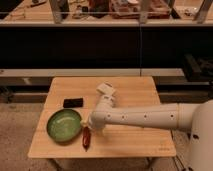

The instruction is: Drag the pepper across the table

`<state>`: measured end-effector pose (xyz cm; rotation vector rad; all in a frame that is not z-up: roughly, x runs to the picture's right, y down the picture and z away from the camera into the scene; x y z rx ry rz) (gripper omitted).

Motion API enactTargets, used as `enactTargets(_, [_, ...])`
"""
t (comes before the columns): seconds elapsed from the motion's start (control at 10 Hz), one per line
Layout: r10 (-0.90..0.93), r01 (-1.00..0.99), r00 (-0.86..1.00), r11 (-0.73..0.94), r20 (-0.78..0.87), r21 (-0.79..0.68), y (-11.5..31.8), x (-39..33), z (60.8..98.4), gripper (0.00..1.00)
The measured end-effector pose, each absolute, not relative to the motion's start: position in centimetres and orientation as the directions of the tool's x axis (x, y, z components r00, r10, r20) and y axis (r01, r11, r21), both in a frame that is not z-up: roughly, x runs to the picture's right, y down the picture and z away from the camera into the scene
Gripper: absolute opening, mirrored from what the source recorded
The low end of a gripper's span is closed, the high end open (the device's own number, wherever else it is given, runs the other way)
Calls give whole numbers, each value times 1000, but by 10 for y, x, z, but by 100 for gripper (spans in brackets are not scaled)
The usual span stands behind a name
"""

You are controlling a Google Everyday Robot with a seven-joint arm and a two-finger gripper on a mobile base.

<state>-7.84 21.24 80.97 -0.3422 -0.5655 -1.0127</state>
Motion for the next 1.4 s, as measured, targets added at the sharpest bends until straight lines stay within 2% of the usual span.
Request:
enactTargets(0.3, [-695,891,377,453,613,-33,206,-82,806,80])
enactTargets(0.8, [-591,798,555,576,586,-176,193,-42,802,80])
enactTargets(1.1, [-615,828,547,494,568,-263,202,-56,809,80])
enactTargets(1.4, [-662,897,433,382,611,-222,209,-76,809,80])
